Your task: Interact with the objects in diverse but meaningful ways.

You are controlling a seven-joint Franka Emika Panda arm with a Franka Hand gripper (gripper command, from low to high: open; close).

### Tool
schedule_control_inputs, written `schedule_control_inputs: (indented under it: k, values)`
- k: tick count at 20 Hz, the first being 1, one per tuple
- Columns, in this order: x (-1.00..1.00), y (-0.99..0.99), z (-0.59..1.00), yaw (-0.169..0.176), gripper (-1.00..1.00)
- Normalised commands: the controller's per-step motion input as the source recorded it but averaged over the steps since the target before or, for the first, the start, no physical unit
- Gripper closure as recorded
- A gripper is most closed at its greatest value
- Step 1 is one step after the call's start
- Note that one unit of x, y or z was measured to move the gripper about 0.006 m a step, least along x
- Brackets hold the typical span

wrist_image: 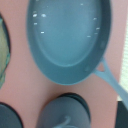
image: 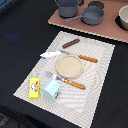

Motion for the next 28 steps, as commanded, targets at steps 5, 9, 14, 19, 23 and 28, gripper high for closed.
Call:
schedule_control_inputs:
  k: [5, 9, 14, 19, 23, 28]
  values:
    - [0.05, -0.94, 0.07, 0.0, -1.0]
    - [0.05, -0.93, 0.03, 0.0, -1.0]
    - [-0.05, -0.84, -0.11, 0.059, -1.0]
    - [-0.15, -0.67, -0.28, 0.123, -1.0]
    - [-0.35, -0.45, -0.42, 0.135, -1.0]
    - [-0.56, -0.3, -0.63, 0.102, -1.0]
